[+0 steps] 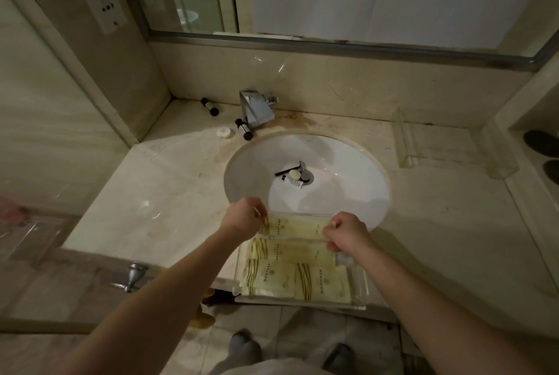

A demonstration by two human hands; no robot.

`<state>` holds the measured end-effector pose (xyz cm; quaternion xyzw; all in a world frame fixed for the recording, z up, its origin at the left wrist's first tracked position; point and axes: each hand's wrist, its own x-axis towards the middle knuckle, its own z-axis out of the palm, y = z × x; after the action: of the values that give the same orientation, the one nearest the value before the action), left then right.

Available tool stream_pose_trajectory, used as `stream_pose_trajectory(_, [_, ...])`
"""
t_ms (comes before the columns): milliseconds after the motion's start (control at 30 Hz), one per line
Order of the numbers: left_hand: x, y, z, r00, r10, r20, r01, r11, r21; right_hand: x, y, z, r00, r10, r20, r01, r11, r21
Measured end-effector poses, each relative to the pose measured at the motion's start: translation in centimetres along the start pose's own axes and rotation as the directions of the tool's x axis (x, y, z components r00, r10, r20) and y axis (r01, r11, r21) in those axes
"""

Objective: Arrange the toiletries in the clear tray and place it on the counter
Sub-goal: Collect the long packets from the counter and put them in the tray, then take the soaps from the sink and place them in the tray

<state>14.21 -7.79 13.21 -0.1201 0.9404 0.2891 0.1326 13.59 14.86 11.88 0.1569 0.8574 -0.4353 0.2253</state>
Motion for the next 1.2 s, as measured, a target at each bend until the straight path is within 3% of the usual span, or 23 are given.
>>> stream_pose_trajectory(367, [0.2,-1.3,1.8,0.994,0.037,-0.106,-0.011,0.971,0.239,0.0,0.0,0.7,0.988,-0.143,-0.052,0.102,0.878,-0.467])
stream_pose_trajectory(733, [1.1,-1.9,0.5,0.997,-0.015,-0.073,0.028,0.983,0.181,1.1,-1.3,0.1,0.981,-0.188,-0.055,0.12,0.798,-0.591])
stream_pose_trajectory(1200, [5.2,1.0,-4.5,0.984,-0.025,-0.177,0.037,0.997,0.065,4.0,-8.0,-0.4,0.941,-0.338,0.002,0.302,0.84,-0.451])
